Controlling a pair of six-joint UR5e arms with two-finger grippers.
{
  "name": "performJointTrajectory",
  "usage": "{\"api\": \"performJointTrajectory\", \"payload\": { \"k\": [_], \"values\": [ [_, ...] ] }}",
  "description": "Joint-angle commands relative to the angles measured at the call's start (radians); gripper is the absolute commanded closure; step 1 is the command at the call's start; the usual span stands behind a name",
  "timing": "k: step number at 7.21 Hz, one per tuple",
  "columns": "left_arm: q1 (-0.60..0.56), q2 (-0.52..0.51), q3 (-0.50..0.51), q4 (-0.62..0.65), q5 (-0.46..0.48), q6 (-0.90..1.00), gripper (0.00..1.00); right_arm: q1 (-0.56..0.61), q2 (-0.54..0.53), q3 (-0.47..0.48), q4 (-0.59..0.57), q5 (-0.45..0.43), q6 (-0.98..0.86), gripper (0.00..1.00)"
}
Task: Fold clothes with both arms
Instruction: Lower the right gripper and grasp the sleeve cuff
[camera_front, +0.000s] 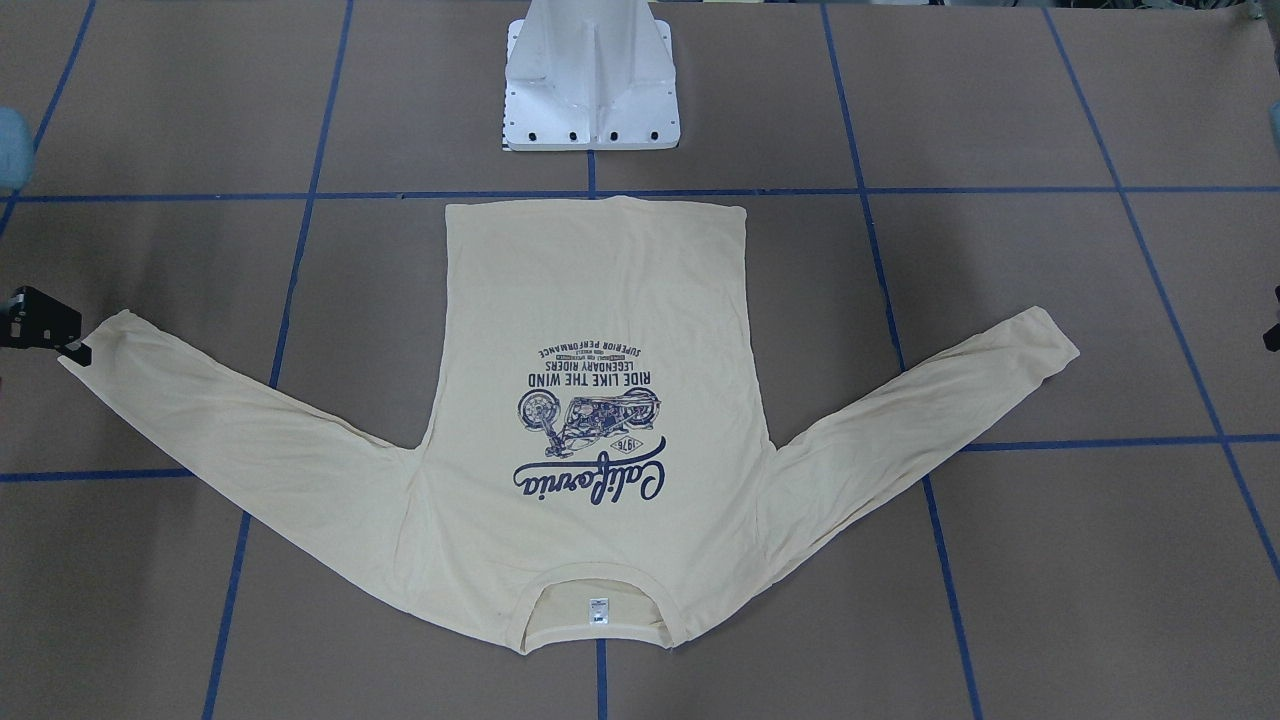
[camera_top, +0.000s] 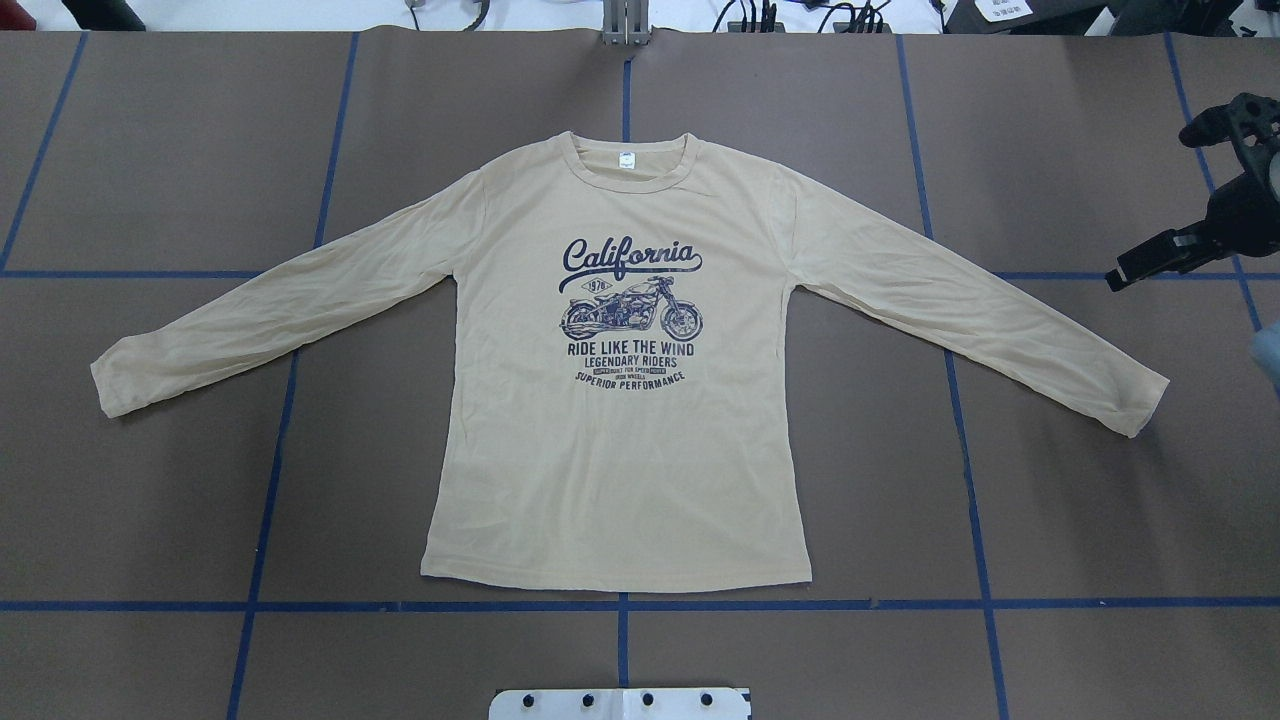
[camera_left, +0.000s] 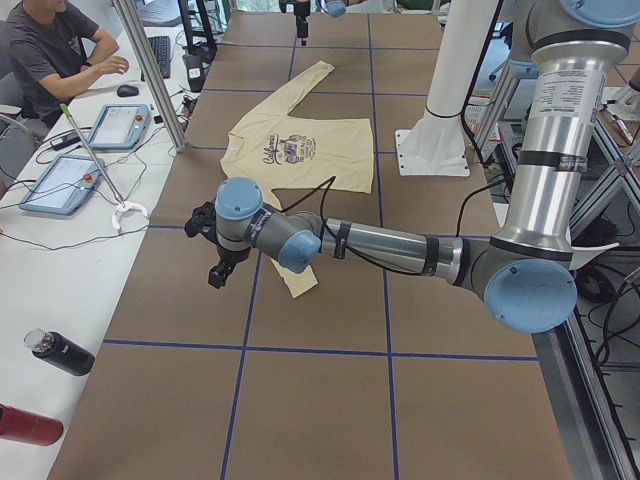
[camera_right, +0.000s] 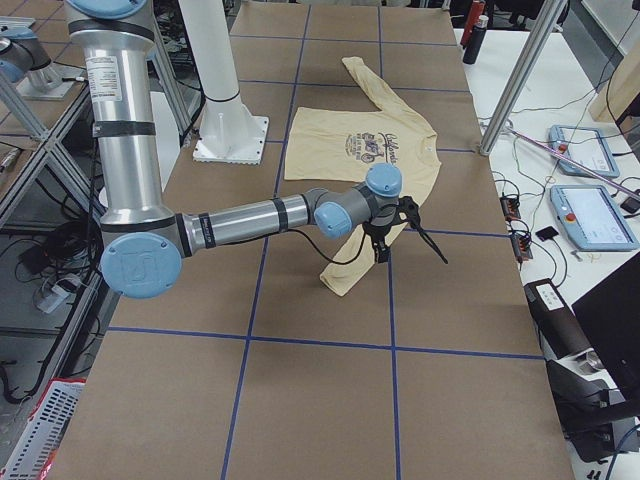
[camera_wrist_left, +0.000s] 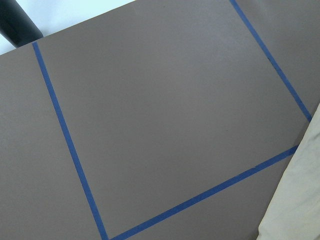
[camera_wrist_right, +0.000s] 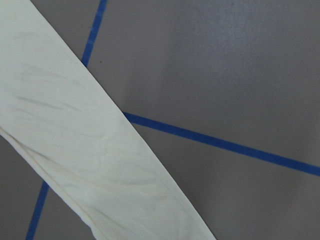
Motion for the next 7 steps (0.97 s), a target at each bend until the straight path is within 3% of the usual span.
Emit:
{"api": "performJointTrajectory", "payload": {
  "k": [1, 3, 5, 7],
  "values": [
    [0.037, 0.005, 0.004, -0.011, 0.003, -0.005, 0.0, -0.01, -0.075, 0.001, 0.016, -0.003, 0.01, 0.0],
    [0.037, 0.014, -0.004, -0.014, 0.001, -0.004, 0.0, -0.026, -0.112, -0.013, 0.067, -0.032, 0.035, 0.0],
    [0.037, 0.016, -0.009, -0.016, 0.001, -0.005, 0.0, -0.132, -0.138, -0.031, 0.264, -0.139, 0.251, 0.01],
    [0.037, 0.016, -0.013, -0.016, 0.001, -0.005, 0.0, -0.155, -0.14, -0.128, 0.378, -0.136, 0.29, 0.0]
  ]
}}
